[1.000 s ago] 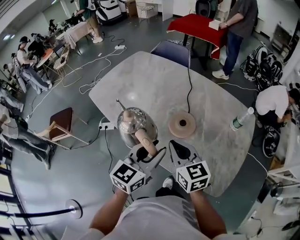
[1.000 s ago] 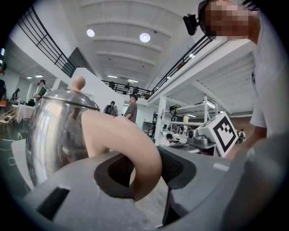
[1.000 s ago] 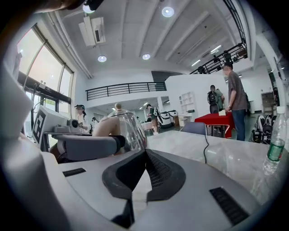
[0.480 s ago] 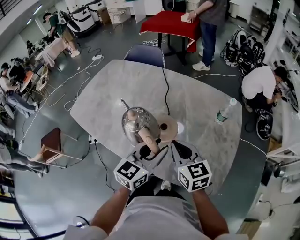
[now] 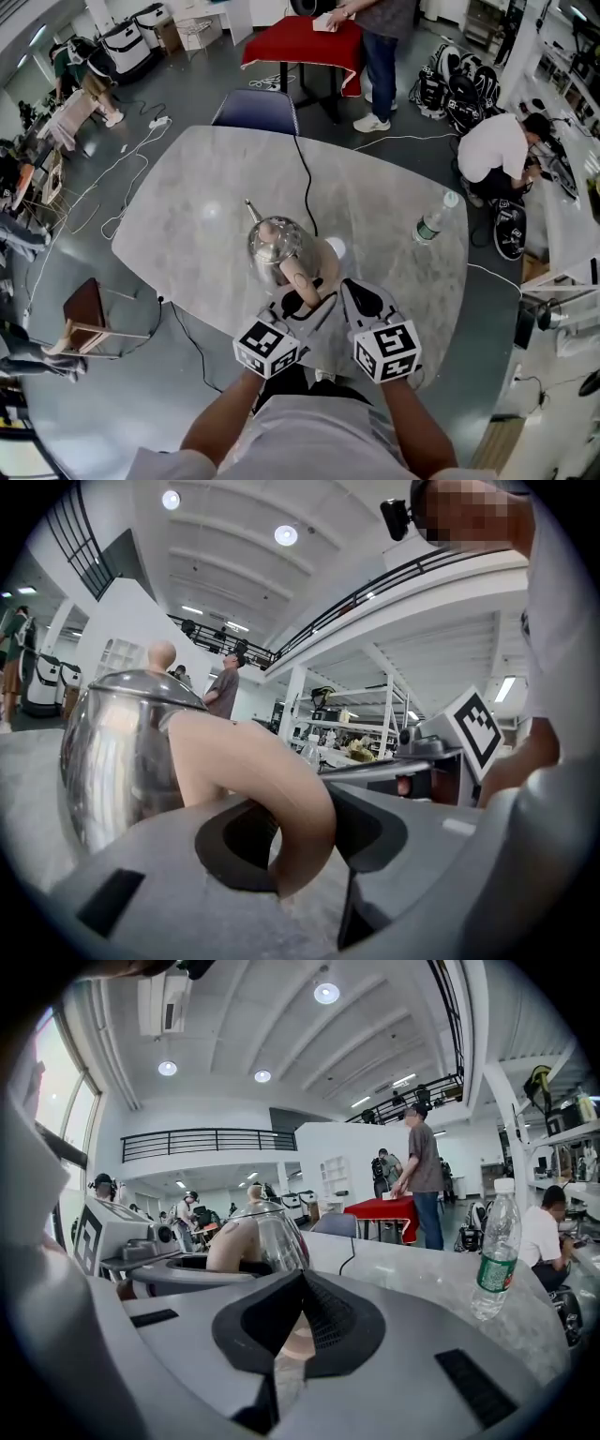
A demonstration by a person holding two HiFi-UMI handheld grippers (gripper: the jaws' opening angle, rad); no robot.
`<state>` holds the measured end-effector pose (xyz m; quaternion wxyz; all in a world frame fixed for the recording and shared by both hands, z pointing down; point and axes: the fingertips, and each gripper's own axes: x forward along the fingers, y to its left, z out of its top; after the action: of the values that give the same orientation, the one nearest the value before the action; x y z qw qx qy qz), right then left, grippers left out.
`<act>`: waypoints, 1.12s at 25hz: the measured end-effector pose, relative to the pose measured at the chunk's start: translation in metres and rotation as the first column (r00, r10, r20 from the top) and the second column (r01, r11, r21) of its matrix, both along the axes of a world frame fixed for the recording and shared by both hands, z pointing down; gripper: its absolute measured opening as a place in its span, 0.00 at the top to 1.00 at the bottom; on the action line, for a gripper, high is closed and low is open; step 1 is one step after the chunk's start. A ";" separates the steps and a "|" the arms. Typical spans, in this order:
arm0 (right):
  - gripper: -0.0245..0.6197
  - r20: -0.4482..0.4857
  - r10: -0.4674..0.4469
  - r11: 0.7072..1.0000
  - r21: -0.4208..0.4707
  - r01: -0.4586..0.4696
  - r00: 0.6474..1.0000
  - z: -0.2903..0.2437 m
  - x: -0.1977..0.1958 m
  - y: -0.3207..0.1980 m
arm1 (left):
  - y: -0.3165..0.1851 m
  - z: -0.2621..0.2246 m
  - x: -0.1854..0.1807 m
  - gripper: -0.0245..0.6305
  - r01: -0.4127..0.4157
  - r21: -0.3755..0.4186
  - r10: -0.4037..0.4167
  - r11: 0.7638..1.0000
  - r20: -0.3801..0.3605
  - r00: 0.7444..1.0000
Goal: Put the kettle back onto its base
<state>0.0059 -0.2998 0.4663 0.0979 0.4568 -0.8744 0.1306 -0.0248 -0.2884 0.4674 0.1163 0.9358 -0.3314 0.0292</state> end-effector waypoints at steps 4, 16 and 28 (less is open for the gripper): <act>0.96 -0.011 0.030 0.999 -0.019 -0.030 0.999 0.004 0.008 -0.006 | -0.007 0.007 0.012 0.73 -0.047 -0.003 0.047 0.999 0.014 0.999; 0.96 -0.029 0.080 0.995 -0.056 -0.082 0.996 0.019 0.026 -0.015 | -0.016 0.027 0.033 0.72 -0.111 -0.008 0.111 0.994 0.044 0.993; 0.95 -0.018 0.082 0.995 -0.058 -0.083 0.996 0.020 0.028 -0.023 | -0.015 0.039 0.040 0.72 -0.157 -0.022 0.158 0.987 0.089 0.983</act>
<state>0.0340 -0.3231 0.4863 0.1128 0.4906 -0.8497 0.1567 0.0152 -0.3030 0.5060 0.1053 0.9560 -0.2610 0.0831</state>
